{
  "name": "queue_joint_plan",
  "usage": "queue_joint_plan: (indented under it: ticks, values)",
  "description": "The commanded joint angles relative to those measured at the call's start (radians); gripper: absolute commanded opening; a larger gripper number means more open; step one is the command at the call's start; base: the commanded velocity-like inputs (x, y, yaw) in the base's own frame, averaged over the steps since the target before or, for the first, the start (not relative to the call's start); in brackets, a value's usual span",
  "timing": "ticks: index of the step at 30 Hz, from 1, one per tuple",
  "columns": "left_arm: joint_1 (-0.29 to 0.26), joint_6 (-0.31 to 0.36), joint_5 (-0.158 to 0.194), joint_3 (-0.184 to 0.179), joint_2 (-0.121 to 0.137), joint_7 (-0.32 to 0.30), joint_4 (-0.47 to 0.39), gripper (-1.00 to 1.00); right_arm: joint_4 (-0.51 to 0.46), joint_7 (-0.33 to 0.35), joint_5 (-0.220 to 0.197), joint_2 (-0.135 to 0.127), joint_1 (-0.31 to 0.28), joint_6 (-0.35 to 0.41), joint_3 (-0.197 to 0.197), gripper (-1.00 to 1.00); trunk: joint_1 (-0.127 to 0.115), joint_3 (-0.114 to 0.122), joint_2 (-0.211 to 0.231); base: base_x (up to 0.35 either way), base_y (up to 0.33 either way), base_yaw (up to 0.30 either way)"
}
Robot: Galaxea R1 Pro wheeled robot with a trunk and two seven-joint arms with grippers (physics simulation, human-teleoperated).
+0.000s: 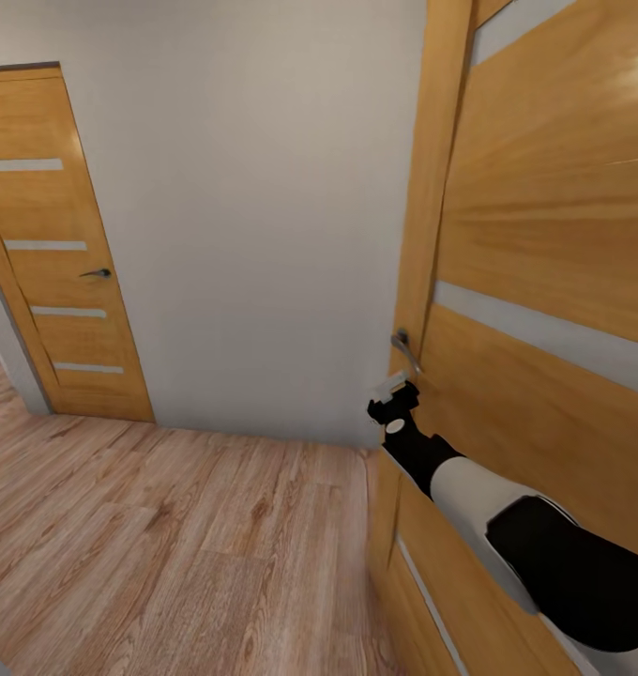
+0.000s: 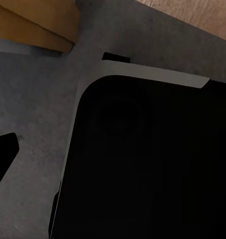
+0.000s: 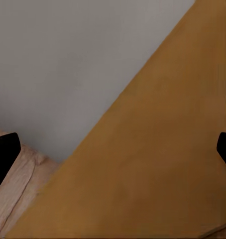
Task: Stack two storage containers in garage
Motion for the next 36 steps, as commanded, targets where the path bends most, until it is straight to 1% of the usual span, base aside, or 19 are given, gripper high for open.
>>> queue_joint_plan:
  ticks: [1, 2, 4, 5, 7, 10, 15, 17, 18, 19, 21, 27, 29, 31, 33, 35, 36]
  values:
    - [0.000, -0.001, 0.004, 0.000, 0.000, 0.001, -0.001, 1.00, 0.002, -0.008, 0.011, -0.015, -0.001, 0.005, -0.024, 1.00, 0.000, -0.001, -0.001, 0.000, 0.000, 0.000]
    - [0.000, -0.001, 0.004, 0.000, 0.000, 0.001, -0.001, 1.00, 0.002, -0.008, 0.011, -0.020, -0.001, 0.005, -0.024, 1.00, 0.000, -0.001, -0.001, 0.000, 0.000, 0.000]
    - [0.000, -0.001, 0.004, 0.000, 0.000, 0.001, -0.001, 1.00, 0.002, -0.008, 0.010, -0.042, -0.001, 0.006, -0.024, 1.00, 0.000, -0.001, -0.001, 0.000, 0.000, 0.000]
    - [0.000, -0.001, 0.004, 0.000, 0.000, 0.001, -0.001, 1.00, 0.002, -0.008, 0.011, -0.048, -0.001, 0.006, -0.024, 1.00, 0.000, -0.001, -0.001, 0.000, 0.000, 0.000]
    - [0.000, -0.001, 0.004, 0.000, 0.000, 0.001, -0.001, 1.00, 0.002, -0.008, 0.010, -0.075, -0.001, 0.006, -0.025, 1.00, 0.000, -0.001, -0.001, 0.000, 0.000, 0.000]
    - [0.000, -0.001, 0.004, 0.000, 0.000, 0.001, -0.001, 1.00, 0.002, -0.008, 0.010, -0.094, -0.001, 0.006, -0.025, 1.00, 0.000, -0.001, -0.001, 0.000, 0.000, 0.000]
    - [0.000, -0.001, 0.004, 0.000, 0.001, 0.001, -0.001, 1.00, 0.002, -0.007, 0.009, -0.151, -0.001, 0.005, -0.025, 1.00, 0.000, -0.001, -0.001, 0.000, 0.000, 0.000]
    - [0.000, -0.002, 0.004, 0.000, 0.001, 0.001, -0.001, 1.00, 0.002, -0.007, 0.009, -0.165, -0.001, 0.005, -0.025, 1.00, 0.000, -0.001, -0.001, 0.000, 0.000, 0.000]
    - [0.000, -0.002, 0.004, 0.000, 0.001, 0.001, -0.001, 1.00, 0.002, -0.007, 0.008, -0.186, -0.001, 0.003, -0.026, 1.00, 0.000, -0.001, -0.001, 0.000, 0.000, 0.000]
    - [0.000, -0.002, 0.004, 0.000, 0.000, 0.001, -0.001, 1.00, 0.002, -0.007, 0.008, -0.200, -0.001, 0.003, -0.026, 1.00, 0.000, -0.001, -0.001, 0.000, 0.000, 0.000]
    - [0.000, -0.002, 0.004, 0.000, 0.000, 0.001, -0.001, 1.00, 0.002, -0.007, 0.008, -0.219, -0.001, 0.002, -0.026, 1.00, 0.000, -0.001, -0.001, 0.000, 0.000, 0.000]
    - [0.000, -0.002, 0.004, 0.000, 0.001, 0.001, -0.001, 1.00, 0.002, -0.007, 0.008, -0.259, -0.001, 0.001, -0.027, 1.00, 0.000, -0.001, -0.001, 0.000, 0.000, 0.000]
    - [0.000, -0.002, 0.004, 0.000, 0.001, 0.001, -0.001, 1.00, 0.002, -0.007, 0.008, -0.265, -0.001, 0.001, -0.027, 1.00, 0.000, -0.001, -0.001, 0.000, 0.000, 0.000]
    - [0.000, -0.002, 0.004, 0.000, 0.001, 0.001, -0.001, 1.00, 0.002, -0.007, -0.007, -0.273, -0.001, 0.001, -0.029, 1.00, 0.000, -0.001, -0.001, 0.000, 0.000, 0.000]
    - [0.000, -0.001, 0.004, 0.000, 0.000, 0.001, -0.001, 1.00, 0.002, -0.007, -0.033, -0.281, -0.001, 0.001, -0.036, 1.00, 0.000, -0.001, -0.001, 0.000, 0.000, 0.000]
    - [0.000, -0.001, 0.004, 0.000, 0.000, 0.001, -0.001, 1.00, 0.002, -0.006, -0.063, -0.303, -0.001, 0.002, -0.041, 1.00, 0.000, -0.001, -0.001, 0.000, 0.000, 0.000]
    - [0.000, -0.001, 0.004, 0.000, 0.000, 0.001, -0.001, 1.00, 0.002, -0.005, -0.072, -0.316, -0.001, 0.002, -0.042, 1.00, 0.000, -0.001, -0.001, 0.000, 0.000, 0.000]
